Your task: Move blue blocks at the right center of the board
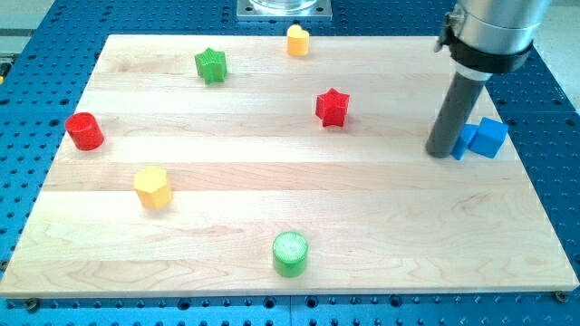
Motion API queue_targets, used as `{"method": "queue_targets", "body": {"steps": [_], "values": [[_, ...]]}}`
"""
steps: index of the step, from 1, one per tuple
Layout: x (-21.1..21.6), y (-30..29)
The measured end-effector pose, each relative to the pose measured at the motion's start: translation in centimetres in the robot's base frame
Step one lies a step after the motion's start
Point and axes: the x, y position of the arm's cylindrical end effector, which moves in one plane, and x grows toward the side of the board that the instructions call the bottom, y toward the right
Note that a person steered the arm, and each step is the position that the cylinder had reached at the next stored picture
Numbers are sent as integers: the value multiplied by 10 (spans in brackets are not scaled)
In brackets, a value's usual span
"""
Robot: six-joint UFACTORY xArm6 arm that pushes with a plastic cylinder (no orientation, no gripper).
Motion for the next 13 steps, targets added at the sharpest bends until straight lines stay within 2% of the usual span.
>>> {"method": "queue_targets", "body": {"steps": [2, 4, 5, 6, 8, 10, 12, 13], "values": [[49, 9], [49, 115], [32, 133], [24, 117], [-8, 25], [-8, 25], [16, 27], [58, 26]]}}
